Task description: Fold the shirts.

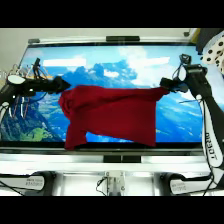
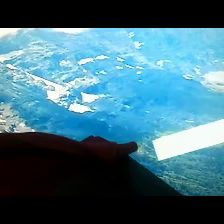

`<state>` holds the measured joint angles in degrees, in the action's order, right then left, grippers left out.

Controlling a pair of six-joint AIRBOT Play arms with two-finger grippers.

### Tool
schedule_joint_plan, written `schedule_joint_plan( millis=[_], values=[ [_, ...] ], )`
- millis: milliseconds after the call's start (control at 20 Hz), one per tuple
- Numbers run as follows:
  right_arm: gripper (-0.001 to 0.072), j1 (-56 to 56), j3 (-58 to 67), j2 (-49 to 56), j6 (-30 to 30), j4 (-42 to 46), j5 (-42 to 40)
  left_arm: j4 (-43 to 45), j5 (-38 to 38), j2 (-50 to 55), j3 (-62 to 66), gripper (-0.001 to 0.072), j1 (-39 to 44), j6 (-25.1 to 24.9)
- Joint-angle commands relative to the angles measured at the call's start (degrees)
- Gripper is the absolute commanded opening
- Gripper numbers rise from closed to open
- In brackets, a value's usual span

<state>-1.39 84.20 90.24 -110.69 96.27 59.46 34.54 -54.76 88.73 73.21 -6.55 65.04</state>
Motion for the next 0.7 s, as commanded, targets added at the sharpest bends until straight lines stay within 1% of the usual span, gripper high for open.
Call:
schedule_joint_plan(
  millis=[0, 50, 100, 150, 200, 250, 300, 350, 400, 450, 550, 650],
  values=[
    [0.0515, 0.28, 1.6, 0.07, 3.67, -9.22, 1.64, -1.33, -3.04, 1.99, 2.71, 0.066, -0.44, 4.24],
    [0.0525, 0.5, 3.23, -0.61, 7.91, -8.46, 6.19, -0.31, -5.92, 1.99, 5.22, 0.0656, -2.71, 5.46],
    [0.0524, 0.92, 4.7, -1.51, 11.04, -5.75, 11.63, 3.32, -9.57, 1.99, 8.35, 0.0614, -5.55, 8.57],
    [0.0524, 1.62, 5.11, -2.6, 12.68, -3.1, 16.41, 9.05, -13.14, 1.99, 10.95, 0.0515, -8.2, 12.52],
    [0.0523, 2.93, 5.05, -3.58, 14.16, -1.9, 21.0, 16.72, -17.42, 1.99, 12.79, 0.05, -10.67, 17.22],
    [0.0523, 4.85, 4.5, -4.44, 15.47, -2.45, 25.33, 22.77, -21.31, 1.97, 12.94, 0.05, -12.35, 20.06],
    [0.0523, 6.91, 2.86, -5.33, 16.26, -4.57, 28.02, 28.2, -24.98, 2.01, 11.74, 0.05, -13.33, 21.24],
    [0.0522, 8.66, 0.48, -6.29, 16.55, -7.32, 28.89, 30.6, -26.36, 2.01, 9.27, 0.0501, -13.55, 21.18],
    [0.0522, 10.08, -2.64, -7.56, 16.52, -10.1, 28.68, 29.86, -26.01, 2.01, 5.53, 0.0502, -13.35, 20.94],
    [0.0523, 10.82, -5.57, -8.68, 16.5, -12.46, 27.89, 27.89, -24.11, 2.01, 1.51, 0.0501, -12.66, 19.74],
    [0.0523, 10.97, -10.38, -10.36, 16.52, -15.47, 26.45, 24.22, -17.55, 2.16, -5.99, 0.0501, -10.14, 19.02],
    [0.0523, 10.38, -12.11, -10.47, 16.7, -16.85, 26.32, 21.75, -10.43, 2.56, -10.56, 0.05, -7.45, 19.04]
  ],
)
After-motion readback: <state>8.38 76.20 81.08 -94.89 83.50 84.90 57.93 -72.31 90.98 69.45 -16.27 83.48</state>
